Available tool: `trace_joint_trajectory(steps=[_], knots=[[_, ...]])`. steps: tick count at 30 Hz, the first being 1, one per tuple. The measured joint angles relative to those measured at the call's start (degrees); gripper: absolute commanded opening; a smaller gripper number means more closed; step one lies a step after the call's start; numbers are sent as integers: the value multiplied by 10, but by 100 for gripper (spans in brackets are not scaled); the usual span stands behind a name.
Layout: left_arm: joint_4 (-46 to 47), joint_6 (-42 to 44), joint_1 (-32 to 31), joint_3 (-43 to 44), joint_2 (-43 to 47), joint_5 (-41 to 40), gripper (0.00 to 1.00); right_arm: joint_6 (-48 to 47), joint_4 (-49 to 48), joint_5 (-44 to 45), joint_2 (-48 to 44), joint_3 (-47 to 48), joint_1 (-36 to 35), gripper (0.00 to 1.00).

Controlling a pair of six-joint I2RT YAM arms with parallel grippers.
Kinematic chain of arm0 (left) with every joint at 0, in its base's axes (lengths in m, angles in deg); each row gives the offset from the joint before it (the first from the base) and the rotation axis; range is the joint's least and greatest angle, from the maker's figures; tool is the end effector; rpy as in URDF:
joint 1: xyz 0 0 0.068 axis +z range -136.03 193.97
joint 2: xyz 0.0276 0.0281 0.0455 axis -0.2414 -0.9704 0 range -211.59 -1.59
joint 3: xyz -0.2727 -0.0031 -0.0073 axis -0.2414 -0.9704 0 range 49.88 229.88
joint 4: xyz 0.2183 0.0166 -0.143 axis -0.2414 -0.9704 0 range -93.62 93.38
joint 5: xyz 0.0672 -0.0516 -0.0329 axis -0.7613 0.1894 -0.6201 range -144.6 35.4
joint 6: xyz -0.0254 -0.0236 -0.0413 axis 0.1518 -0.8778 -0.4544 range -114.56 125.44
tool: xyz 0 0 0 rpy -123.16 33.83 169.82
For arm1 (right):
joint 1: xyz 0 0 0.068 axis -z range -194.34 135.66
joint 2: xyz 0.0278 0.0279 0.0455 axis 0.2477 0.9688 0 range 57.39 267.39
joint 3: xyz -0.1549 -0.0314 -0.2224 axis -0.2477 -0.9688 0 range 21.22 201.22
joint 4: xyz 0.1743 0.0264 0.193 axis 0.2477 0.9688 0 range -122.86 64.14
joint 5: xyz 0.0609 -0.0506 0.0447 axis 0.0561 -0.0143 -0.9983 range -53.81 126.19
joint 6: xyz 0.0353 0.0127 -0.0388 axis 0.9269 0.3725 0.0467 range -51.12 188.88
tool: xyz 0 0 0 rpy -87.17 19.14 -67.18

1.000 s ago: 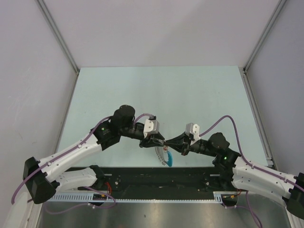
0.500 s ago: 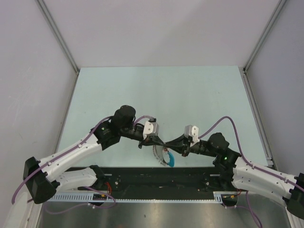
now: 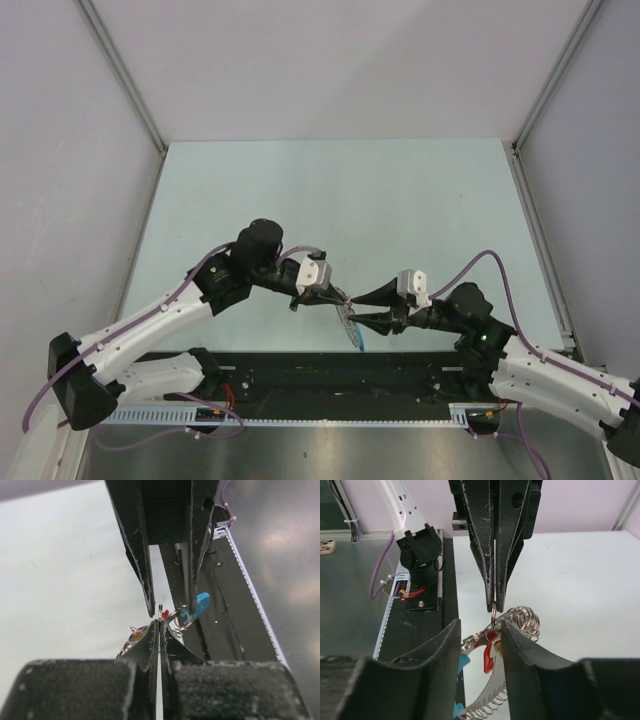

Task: Remove the keys from the keyring
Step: Remove the key from the keyring.

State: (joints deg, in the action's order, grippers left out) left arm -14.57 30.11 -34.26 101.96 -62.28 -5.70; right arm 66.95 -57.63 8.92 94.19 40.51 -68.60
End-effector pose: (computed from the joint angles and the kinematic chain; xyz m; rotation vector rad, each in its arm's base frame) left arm 0.1327 -0.1888 0.3228 1.6092 1.2506 -1.1209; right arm 0.0832 0.1435 0.2685 -1.0692 1.1269 1.0760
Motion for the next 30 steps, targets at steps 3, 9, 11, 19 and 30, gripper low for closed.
trace_joint_trajectory(steps=[3, 9, 11, 19, 30], knots=[[-5, 44, 0, -3, 16, 17, 0, -3, 20, -22, -38, 0, 6, 50], [-76, 175, 0, 0, 14, 62, 0, -2, 48, -66, -79, 0, 20, 49], [-92, 208, 0, 7, 4, 64, 0, 2, 55, -78, -79, 0, 21, 47], [-101, 266, 2, 26, -20, 72, 0, 9, 68, -104, -68, 0, 13, 40], [-106, 286, 2, 29, -20, 80, 1, -1, 57, -61, -32, 0, 0, 43]])
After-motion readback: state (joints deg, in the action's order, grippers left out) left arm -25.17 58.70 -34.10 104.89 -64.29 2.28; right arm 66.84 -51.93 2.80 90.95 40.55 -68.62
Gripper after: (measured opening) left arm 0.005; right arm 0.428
